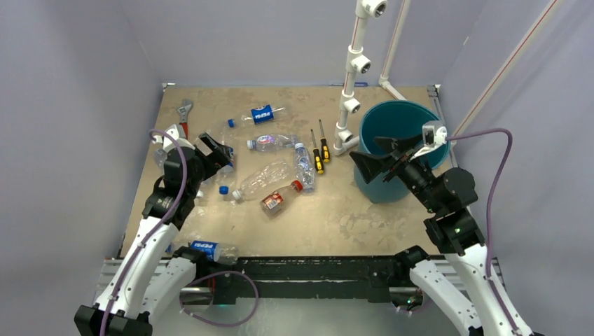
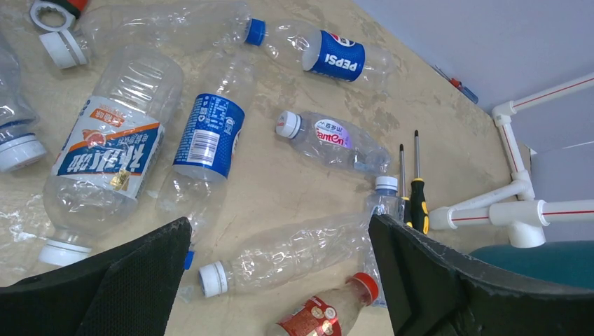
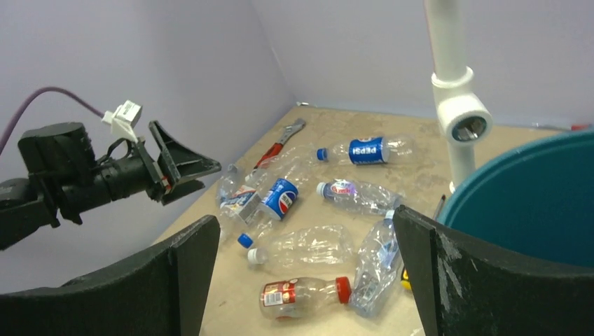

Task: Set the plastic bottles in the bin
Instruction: Pick up the plastic bottle at the center of the board.

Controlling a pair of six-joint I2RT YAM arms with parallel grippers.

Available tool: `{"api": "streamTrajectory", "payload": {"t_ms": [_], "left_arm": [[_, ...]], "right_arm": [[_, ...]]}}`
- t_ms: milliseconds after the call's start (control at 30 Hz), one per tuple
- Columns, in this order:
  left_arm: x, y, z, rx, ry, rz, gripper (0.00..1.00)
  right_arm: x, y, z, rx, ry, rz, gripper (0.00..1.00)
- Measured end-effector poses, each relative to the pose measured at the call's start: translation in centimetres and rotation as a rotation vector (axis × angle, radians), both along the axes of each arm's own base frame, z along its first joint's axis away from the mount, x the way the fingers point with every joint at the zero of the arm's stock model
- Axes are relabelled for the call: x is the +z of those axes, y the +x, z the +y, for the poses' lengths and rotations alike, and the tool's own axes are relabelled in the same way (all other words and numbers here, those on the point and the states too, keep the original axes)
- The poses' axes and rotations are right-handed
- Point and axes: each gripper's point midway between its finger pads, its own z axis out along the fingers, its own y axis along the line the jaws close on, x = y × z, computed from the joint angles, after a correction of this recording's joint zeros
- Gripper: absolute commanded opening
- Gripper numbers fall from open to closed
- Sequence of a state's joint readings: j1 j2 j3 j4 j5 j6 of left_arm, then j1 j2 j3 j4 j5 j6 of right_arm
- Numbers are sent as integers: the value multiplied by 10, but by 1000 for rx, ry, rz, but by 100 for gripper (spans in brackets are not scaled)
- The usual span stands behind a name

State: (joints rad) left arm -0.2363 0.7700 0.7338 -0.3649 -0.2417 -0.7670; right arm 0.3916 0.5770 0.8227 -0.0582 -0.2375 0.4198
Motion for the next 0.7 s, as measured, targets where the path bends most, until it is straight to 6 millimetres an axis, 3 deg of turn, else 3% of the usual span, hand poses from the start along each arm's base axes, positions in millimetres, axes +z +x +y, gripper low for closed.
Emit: {"api": "streamTrajectory", "payload": {"t_ms": [233,433,500,600,700], "left_arm": [[17,-7,-8,-85,19,-75,99],[41,-15,-19,-181,32,-192,99],[41,-14,-22,-197,36,-195,99],[37,-13,-24,-209,42,-186,99],[31,-13,-24,-211,51,-167,99]], "right_arm": [[21,-5,16,86,-86,-50,99],[47,3,45,151,-112,-64,99],[46,-2,66,193,-116,-50,99],[36,-26,118,273,-143,-17,99],[8,-54,167,343,-208,32,99]]}}
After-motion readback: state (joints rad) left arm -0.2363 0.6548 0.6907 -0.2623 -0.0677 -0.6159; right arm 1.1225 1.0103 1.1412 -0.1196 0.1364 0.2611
